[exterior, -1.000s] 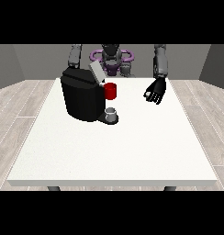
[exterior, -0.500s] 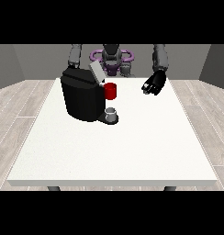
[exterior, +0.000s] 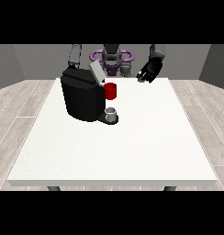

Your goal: Insert the coffee pod into the coffee machine and close the lid

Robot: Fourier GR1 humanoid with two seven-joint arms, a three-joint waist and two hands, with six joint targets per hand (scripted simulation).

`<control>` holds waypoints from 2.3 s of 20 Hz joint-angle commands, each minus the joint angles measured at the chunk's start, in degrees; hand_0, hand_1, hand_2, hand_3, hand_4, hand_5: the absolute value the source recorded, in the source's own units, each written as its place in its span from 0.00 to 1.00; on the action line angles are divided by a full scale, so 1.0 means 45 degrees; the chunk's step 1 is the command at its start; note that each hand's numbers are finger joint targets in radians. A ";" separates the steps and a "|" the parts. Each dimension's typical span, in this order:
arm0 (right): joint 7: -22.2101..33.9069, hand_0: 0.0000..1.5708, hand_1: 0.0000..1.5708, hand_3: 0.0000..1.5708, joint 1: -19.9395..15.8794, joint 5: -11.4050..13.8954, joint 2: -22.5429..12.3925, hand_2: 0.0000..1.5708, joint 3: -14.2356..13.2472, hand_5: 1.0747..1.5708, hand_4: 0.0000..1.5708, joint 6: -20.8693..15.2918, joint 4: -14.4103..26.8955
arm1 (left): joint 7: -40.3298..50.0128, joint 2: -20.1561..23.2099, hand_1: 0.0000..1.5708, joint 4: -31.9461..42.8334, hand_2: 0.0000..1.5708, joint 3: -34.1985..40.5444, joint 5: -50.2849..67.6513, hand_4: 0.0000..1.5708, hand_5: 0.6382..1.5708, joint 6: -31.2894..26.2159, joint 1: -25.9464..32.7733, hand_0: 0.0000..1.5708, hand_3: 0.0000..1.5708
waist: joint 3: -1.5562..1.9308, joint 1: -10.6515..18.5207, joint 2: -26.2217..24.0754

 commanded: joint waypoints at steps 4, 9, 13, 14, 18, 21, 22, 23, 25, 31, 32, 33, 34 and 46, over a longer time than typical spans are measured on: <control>-0.0224 0.00 0.00 0.00 -0.0006 0.0156 0.0116 0.00 0.0460 1.00 0.00 0.0340 -0.0323 | 0.1269 -0.0626 0.91 0.0019 0.89 0.0408 -0.0025 0.35 1.00 -0.0338 -0.1243 0.91 0.85 | -0.0004 -0.1018 0.0122; -0.0218 0.00 0.00 0.00 -0.1029 -0.0147 0.0455 0.00 0.0209 1.00 0.00 0.0078 -0.0567 | 0.1251 0.0039 0.88 0.0065 0.89 0.1379 0.0555 0.33 1.00 -0.1025 -0.2890 0.88 0.88 | -0.0003 -0.1121 0.0800; -0.0107 0.00 0.00 0.00 -0.0945 -0.0392 0.0036 0.00 0.0665 1.00 0.00 0.0802 -0.1230 | 0.1951 0.0340 0.79 0.0501 0.81 0.1984 0.0790 0.32 1.00 -0.1328 -0.3825 0.79 0.81 | -0.0002 -0.1724 0.0889; -0.0018 0.00 0.00 0.00 -0.0853 -0.0224 0.0452 0.00 0.0939 1.00 0.00 0.0426 -0.1497 | 0.2448 0.0101 0.76 0.0717 0.79 0.2224 0.1014 0.31 1.00 -0.1437 -0.4196 0.76 0.80 | -0.0002 -0.2157 0.0734; -0.0178 0.00 0.00 0.00 -0.1173 -0.0188 0.0309 0.00 0.0633 1.00 0.00 0.0253 -0.1371 | 0.2933 0.0199 0.77 0.0712 0.81 0.2248 0.0935 0.30 1.00 -0.1659 -0.5208 0.77 0.80 | 0.0001 -0.2210 0.1129; 0.0680 0.00 0.00 0.00 -0.1464 -0.0403 -0.0136 0.00 0.0502 1.00 0.00 0.0765 -0.2154 | 0.2376 0.0980 0.77 0.1069 0.81 0.2263 0.0621 0.31 1.00 -0.1491 -0.5202 0.77 0.80 | -0.0003 -0.2642 0.1457; 0.1646 0.00 0.00 0.00 -0.2296 -0.0061 0.0302 0.00 0.1036 1.00 0.00 0.0511 -0.2910 | 0.2250 0.1548 0.78 0.1568 0.81 0.2593 0.0681 0.31 1.00 -0.1585 -0.5604 0.78 0.80 | -0.0009 -0.2984 0.1797; 0.0647 0.00 0.00 0.00 -0.1967 -0.0310 -0.0366 0.00 0.0311 1.00 0.00 0.0741 -0.2058 | 0.2620 0.1014 0.79 0.1170 0.83 0.2412 0.0743 0.31 1.00 -0.1730 -0.5838 0.79 0.80 | 0.0000 -0.2656 0.1852; 0.0902 0.00 0.00 0.00 -0.2366 -0.0081 -0.0430 0.00 0.0449 1.00 0.02 0.0674 -0.2445 | 0.2724 0.0969 0.78 0.1404 0.82 0.2647 0.0705 0.30 1.00 -0.1085 -0.6035 0.78 0.78 | -0.0003 -0.3005 0.2346; -0.0107 0.00 0.00 0.00 -0.2226 -0.0220 -0.0274 0.00 0.0089 1.00 0.00 0.0362 -0.2122 | 0.2235 0.1124 0.76 0.1429 0.82 0.2468 0.0583 0.31 1.00 -0.1252 -0.6387 0.76 0.79 | 0.0002 -0.2774 0.3267; 0.0288 0.00 0.00 0.00 -0.2500 -0.0190 0.0065 0.00 0.0304 1.00 0.00 0.0237 -0.2354 | 0.2572 0.1285 0.77 0.1708 0.81 0.2518 0.0512 0.30 1.00 -0.1444 -0.6824 0.77 0.79 | 0.0001 -0.3037 0.3267; 0.0540 0.00 0.00 0.00 -0.3036 -0.0683 -0.0696 0.00 -0.0432 1.00 0.00 0.0712 -0.2461 | 0.2161 0.1519 0.76 0.1708 0.81 0.2593 0.0550 0.30 1.00 -0.1371 -0.6610 0.76 0.78 | 0.0000 -0.2949 0.3463; 0.1006 0.00 0.00 0.00 -0.2626 0.0031 -0.0004 0.00 0.0330 1.00 0.00 0.0047 -0.2536 | 0.2554 0.0916 0.76 0.1824 0.80 0.2343 0.0378 0.29 1.00 -0.1182 -0.6512 0.76 0.78 | -0.0003 -0.2976 0.2887; 0.0664 0.00 0.00 0.00 -0.2728 -0.0493 -0.0704 0.00 -0.0400 1.00 0.10 0.0602 -0.2393 | 0.1587 0.1144 0.76 0.2168 0.79 0.2479 0.0454 0.28 1.00 -0.1201 -0.6343 0.76 0.76 | -0.0002 -0.2772 0.3413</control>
